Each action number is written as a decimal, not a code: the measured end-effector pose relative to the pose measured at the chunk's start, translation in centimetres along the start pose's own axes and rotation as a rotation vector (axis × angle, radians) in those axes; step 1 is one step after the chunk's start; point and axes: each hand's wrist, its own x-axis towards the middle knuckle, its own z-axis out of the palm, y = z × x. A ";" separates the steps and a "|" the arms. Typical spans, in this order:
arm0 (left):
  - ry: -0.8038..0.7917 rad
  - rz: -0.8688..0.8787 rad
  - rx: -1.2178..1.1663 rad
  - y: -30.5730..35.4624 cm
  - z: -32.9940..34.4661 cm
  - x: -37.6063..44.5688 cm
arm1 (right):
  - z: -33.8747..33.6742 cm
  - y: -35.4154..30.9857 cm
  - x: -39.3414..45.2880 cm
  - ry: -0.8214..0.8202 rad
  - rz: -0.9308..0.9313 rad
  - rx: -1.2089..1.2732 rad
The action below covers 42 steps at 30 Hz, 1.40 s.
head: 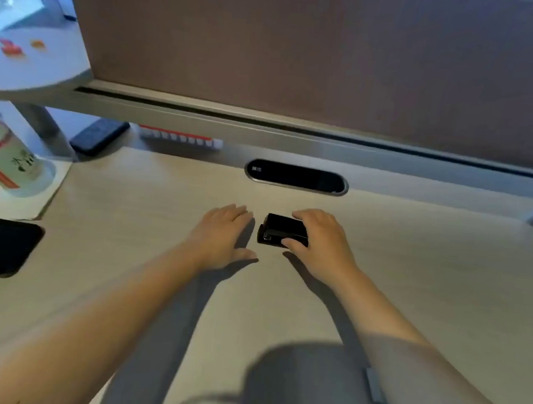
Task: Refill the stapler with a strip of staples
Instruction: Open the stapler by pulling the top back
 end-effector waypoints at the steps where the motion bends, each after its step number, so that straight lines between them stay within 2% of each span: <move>1: 0.014 -0.012 -0.056 0.0 0.3 0.5 | 0.5 0.0 0.5 0.006 0.013 0.022; 7: 0.187 -0.011 -0.326 -0.4 2.7 3.0 | 2.7 0.5 1.8 0.110 0.062 0.129; 11: 0.271 -0.030 -0.380 -0.4 3.3 3.4 | 3.0 0.5 2.2 0.185 0.068 0.162; 14: 0.277 -0.039 -0.396 -0.3 3.3 3.4 | 2.8 0.4 2.1 0.195 0.054 0.219; 18: 0.264 -0.029 -0.399 -0.3 3.3 2.9 | 2.5 0.3 1.7 0.181 0.021 0.259; 22: 0.276 -0.025 -0.389 -0.1 3.3 2.6 | 1.2 0.1 1.2 0.214 0.031 0.448; 31: 0.302 0.031 -0.255 0.3 2.6 1.8 | -0.2 1.1 -1.1 0.421 0.125 0.623; 37: 0.344 0.039 -0.204 1.4 3.0 0.3 | -1.5 2.2 -3.5 0.444 0.104 0.645; 42: 0.335 -0.005 -0.236 2.6 3.7 -1.2 | -1.9 4.1 -5.1 0.509 0.216 0.800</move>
